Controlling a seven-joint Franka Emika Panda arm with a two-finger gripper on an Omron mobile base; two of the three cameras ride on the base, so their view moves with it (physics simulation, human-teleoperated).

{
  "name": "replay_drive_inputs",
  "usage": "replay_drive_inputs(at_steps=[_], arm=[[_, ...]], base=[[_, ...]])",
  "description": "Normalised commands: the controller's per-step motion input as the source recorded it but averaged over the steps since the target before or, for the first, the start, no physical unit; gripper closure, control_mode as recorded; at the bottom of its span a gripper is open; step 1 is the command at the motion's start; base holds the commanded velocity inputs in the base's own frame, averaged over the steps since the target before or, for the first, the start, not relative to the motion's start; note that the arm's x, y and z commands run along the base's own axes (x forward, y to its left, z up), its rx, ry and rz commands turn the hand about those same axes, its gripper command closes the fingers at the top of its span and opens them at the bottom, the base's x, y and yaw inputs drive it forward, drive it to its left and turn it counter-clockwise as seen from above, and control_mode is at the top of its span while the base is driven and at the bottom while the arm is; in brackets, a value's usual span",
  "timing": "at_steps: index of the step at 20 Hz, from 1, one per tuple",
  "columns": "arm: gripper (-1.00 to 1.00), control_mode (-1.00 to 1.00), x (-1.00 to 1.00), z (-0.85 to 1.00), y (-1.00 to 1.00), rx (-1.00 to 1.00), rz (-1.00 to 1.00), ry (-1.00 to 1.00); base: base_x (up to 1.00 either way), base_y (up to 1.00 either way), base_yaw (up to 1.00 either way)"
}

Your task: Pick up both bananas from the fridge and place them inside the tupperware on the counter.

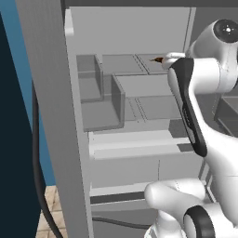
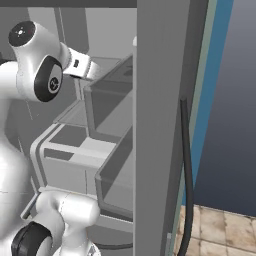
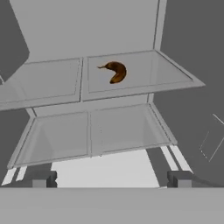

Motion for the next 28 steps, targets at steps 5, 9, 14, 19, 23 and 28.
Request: replay_drive_inputs(at_steps=[5,9,14,19,23,28], arm=[[-1.0,-1.0,0.43,-0.04,-0.25,0.0,0.0,0.04],[-1.0,-1.0,0.38,-0.14,-0.21,0.0,0.0,0.0],[-1.0,-1.0,0.4,-0.21,-0.16,0.0,0.0,0.0],[-1.0,-1.0,0.46,-0.19,-0.2,0.0,0.0,0.0],[-1.0,-1.0,0.5,-0.1,-0.11,0.0,0.0,0.01],[-1.0,-1.0,0.49,-0.1,-0.04,0.0,0.0,0.0]], base=[[0.0,0.0,0.0],[0.0,0.0,0.0],[0.0,0.0,0.0],[0.0,0.0,0.0],[0.0,0.0,0.0],[0.0,0.0,0.0]])
